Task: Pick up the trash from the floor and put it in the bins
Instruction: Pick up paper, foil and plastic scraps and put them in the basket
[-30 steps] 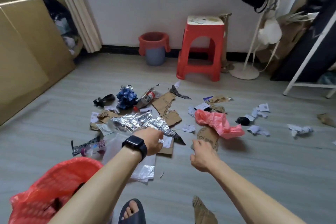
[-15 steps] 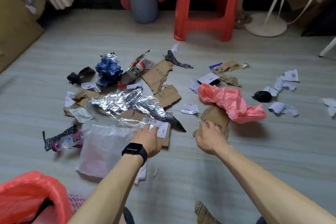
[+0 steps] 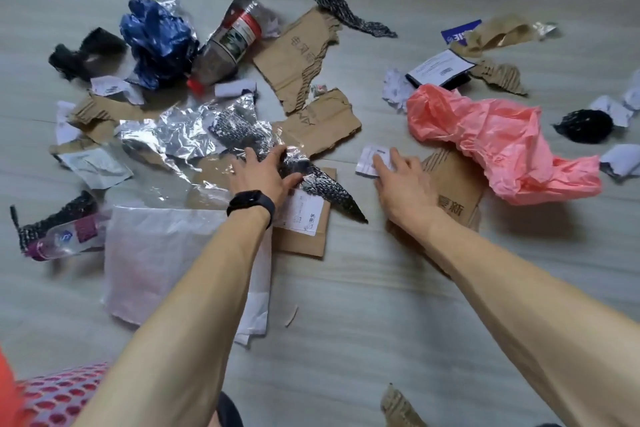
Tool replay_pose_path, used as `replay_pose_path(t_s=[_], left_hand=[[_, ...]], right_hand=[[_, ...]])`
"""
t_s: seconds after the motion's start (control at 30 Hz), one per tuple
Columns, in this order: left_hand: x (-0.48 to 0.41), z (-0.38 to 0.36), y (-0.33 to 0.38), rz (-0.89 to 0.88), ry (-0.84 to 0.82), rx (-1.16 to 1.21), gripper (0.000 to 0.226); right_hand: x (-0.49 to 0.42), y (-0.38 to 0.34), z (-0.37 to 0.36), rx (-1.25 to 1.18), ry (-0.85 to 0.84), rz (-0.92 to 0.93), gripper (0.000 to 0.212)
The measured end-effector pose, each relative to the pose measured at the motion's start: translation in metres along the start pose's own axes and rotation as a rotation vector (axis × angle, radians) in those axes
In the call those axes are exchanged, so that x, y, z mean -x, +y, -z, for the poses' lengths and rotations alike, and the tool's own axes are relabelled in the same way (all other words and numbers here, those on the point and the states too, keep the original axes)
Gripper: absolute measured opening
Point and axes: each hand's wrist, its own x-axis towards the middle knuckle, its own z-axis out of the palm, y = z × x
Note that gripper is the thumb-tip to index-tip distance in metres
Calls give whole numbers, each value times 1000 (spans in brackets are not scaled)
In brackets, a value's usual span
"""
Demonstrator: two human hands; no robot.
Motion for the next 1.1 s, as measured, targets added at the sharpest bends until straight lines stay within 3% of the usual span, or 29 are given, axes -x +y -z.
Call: replay_pose_path(t_s=[0.23,0.33,0.43,0.47,0.57,0.63,0.73,0.9,1.1], left_hand=[[37,5,17,-132,130,-119,15],[47,20,15,-184,171,-171,18],[68,45,12,-218,246,-92,16],[77,58,10,-225,257,-46,21],[98,84,-2,-214,265,80,52],[115,106,-13,-214,308,158,51],[148,149,-18,-233,361,201,29],[215,221,-28,-312,516,140,28],[292,280,-89,-292,685,-18,32]], right_hand=[[45,-17,6,130,-109,48,31],[63,-14,4,235,-97,117,35],[90,-10,-2,296,-82,201,58],[98,-8,-3,259,-115,185,57],[119,-7,9,-22,-269,68,28],[138,-12,29,-219,-215,16,20],[152,-21,74,-486,-34,-55,40],[179,-39,182,-523,346,63,23],[223,-87,226,-566,411,237,23]])
